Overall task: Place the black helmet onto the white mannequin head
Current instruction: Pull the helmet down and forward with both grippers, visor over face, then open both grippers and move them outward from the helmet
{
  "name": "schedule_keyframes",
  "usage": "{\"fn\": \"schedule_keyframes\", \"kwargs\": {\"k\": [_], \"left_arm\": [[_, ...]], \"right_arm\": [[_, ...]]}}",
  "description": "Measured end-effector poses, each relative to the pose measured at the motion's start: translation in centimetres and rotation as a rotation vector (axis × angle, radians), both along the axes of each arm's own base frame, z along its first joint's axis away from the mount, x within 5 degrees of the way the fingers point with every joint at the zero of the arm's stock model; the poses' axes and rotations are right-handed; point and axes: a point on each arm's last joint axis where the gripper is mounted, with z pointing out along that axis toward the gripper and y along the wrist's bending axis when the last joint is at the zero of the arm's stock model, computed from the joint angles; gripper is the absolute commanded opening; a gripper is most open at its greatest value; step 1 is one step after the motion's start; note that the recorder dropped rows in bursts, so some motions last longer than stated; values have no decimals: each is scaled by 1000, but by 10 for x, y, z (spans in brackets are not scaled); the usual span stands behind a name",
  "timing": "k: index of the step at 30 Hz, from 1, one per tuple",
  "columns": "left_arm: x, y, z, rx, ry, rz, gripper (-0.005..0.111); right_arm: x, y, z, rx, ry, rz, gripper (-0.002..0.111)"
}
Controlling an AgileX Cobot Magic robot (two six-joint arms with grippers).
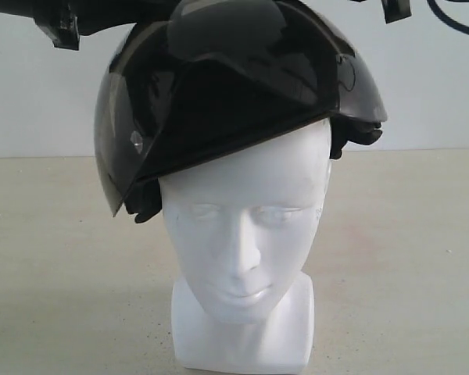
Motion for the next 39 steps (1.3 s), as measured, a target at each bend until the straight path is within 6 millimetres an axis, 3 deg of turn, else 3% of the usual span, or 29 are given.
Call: {"fn": "schedule_keyframes", "kwargs": {"k": [9, 15, 24, 39], "left_arm": [[-16, 0, 6, 60, -6, -10, 4], [-39, -1, -8, 50, 58, -71, 4], [-54, -1, -13, 80, 61, -96, 4], [-67, 0, -29, 76, 104, -108, 4]], "right_arm": [[-19, -4, -9, 25, 29, -19, 0], [-41, -7, -14, 9, 52, 24, 0], [-64, -9, -28, 14, 89, 39, 0], [-74, -11, -45, -39, 141, 90, 0]]}}
